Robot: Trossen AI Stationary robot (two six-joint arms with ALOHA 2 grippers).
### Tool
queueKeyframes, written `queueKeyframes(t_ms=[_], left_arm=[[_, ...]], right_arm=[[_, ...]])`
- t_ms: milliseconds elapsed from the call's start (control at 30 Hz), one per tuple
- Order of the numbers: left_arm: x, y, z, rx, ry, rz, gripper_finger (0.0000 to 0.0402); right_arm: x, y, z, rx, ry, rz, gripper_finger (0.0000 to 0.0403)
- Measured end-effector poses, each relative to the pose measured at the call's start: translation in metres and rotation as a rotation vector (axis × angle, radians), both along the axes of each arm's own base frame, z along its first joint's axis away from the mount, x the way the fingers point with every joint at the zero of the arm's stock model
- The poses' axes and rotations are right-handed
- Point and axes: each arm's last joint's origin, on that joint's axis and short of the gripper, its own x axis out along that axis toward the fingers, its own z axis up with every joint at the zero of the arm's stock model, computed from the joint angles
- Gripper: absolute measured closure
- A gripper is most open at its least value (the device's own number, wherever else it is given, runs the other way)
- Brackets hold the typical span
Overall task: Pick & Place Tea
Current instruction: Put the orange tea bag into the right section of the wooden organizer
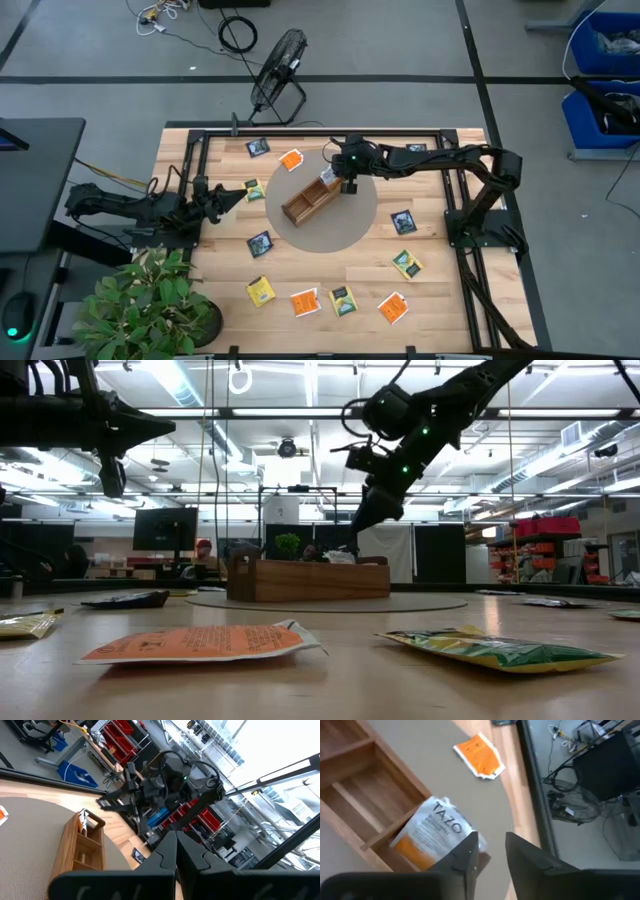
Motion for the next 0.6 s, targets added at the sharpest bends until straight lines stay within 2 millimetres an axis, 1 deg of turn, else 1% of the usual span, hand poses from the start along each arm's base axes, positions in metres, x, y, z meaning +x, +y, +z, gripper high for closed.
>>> queueKeyframes(t_ms=[167,267,433,600], left_arm=[[0.0,0.0,0.0,0.0,-0.001,0.0,0.0399],[0.0,0.0,0.0,0.0,-0.004,0.0,0.0399],[0.0,0.0,0.001,-0.025,-0.022,-0.005,0.0399],[0.0,0.0,0.001,-0.027,-0.023,-0.006,0.0399]], right_arm=[[-0.007,0.003,0.021,-0.013,-0.063,-0.009,0.0269],[-0.011,0.005,0.031,0.022,-0.114,-0.045,0.0261],[-0.016,0.01,0.04,0.129,-0.186,-0.115,0.0259],[-0.018,0.023,0.04,0.245,-0.187,-0.131,0.0258]])
